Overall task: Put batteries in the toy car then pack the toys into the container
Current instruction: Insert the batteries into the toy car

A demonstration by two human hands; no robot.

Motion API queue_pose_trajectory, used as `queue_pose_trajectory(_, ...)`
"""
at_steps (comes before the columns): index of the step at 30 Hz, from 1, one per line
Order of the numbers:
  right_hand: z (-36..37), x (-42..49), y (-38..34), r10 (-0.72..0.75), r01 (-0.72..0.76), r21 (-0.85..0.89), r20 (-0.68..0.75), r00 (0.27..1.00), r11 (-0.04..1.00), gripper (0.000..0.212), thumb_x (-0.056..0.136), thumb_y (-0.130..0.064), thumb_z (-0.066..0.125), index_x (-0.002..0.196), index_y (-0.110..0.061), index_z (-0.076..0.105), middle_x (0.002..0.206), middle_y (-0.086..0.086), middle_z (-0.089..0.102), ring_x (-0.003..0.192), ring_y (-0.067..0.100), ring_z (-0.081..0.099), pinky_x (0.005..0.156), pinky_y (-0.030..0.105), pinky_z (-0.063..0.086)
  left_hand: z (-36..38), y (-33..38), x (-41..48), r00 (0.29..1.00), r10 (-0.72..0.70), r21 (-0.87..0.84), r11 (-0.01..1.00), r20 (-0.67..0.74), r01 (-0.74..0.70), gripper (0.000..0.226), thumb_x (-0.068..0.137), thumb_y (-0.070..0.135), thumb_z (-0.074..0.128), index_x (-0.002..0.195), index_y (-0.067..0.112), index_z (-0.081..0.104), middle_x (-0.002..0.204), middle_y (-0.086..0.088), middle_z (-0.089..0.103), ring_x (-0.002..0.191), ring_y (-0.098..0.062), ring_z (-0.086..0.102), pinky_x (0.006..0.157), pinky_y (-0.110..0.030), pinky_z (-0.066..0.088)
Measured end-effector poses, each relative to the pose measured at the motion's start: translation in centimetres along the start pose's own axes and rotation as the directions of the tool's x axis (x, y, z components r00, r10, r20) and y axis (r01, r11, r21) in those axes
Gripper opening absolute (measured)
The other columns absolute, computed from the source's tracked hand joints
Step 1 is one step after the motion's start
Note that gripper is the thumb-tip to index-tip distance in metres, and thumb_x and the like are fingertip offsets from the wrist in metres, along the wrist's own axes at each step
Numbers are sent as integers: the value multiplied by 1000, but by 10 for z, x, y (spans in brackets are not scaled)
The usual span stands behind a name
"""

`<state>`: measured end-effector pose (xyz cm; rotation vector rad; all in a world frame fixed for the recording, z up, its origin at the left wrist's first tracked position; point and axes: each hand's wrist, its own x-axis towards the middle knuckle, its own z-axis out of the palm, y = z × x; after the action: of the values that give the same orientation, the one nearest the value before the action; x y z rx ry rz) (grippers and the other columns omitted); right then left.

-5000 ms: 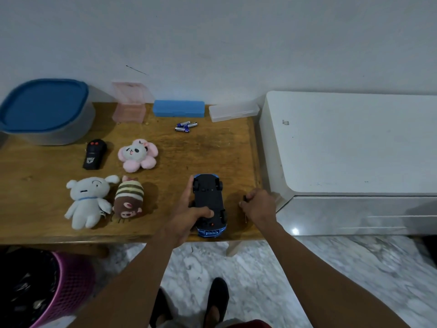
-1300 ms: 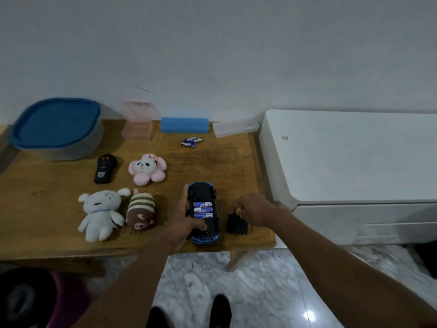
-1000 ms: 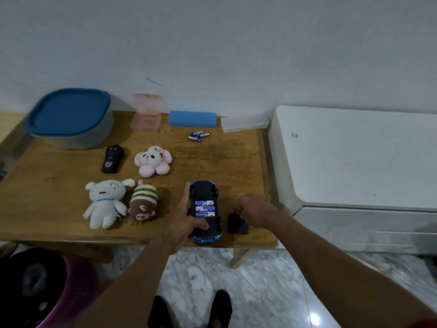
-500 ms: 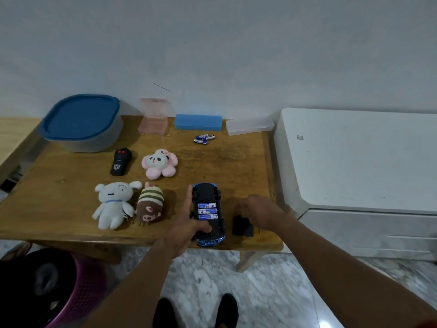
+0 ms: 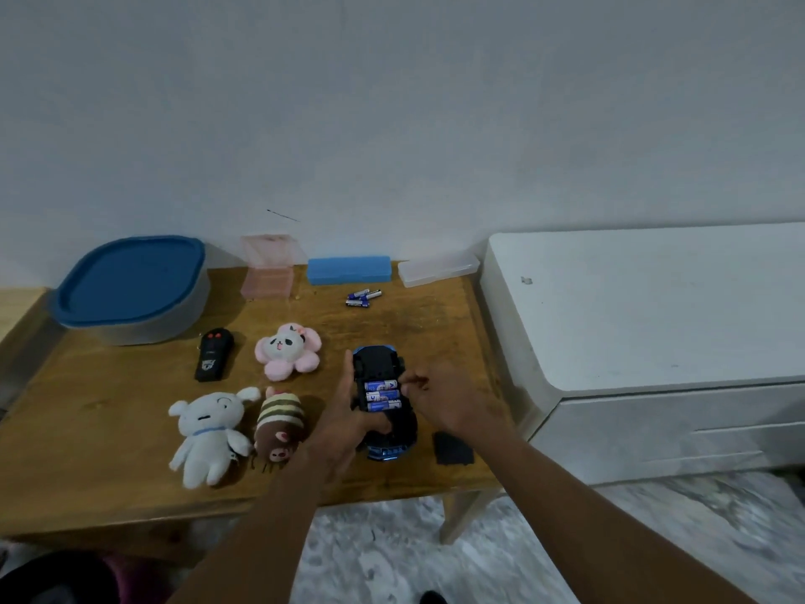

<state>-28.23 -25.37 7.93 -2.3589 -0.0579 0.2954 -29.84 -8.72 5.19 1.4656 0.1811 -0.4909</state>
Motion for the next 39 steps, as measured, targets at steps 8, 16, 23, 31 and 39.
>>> queue_pose_trajectory(8,16,11,-41,97,-99,-5,-128,987,995,27,95,-25,52,117,-17,67,108,7,70,92,16,65,82,29,57,-22,25,11,993,120,54,992,-17,-119,120,73,-26,60,155,38,0,134,-9,58,113,-27,62,94,-50,53)
queue_pose_trajectory(16,31,25,-71,392,-288,428,-178,902,857,23,93,-21,55,103,-10,73,99,7,71,74,8,61,54,15,43,-34,37,16,939,342,135,932,-25,-336,86,81,-20,62,119,52,34,110,-4,65,84,5,68,67,-15,56)
queue_pose_trajectory(23,41,40,-82,578,-365,684,-101,810,631,15,79,-14,66,89,-6,73,90,10,73,82,22,69,77,35,58,-49,38,16,948,317,114,943,-11,-314,97,79,-21,60,142,41,21,116,-4,65,88,0,69,71,-20,57)
queue_pose_trajectory(31,45,38,-92,611,-354,796,-25,791,491,17,79,-9,67,94,-3,68,90,11,71,76,19,68,53,25,47,-62,41,14,964,263,143,954,38,-265,110,73,-21,62,155,28,9,123,-10,65,106,-21,67,91,-43,56)
queue_pose_trajectory(39,42,33,-83,586,-312,765,-104,803,564,16,76,-14,76,88,-5,68,89,11,72,79,23,70,65,31,56,-54,44,11,966,247,113,960,80,-255,118,69,-27,60,154,34,5,115,-1,65,101,-19,68,85,-37,58)
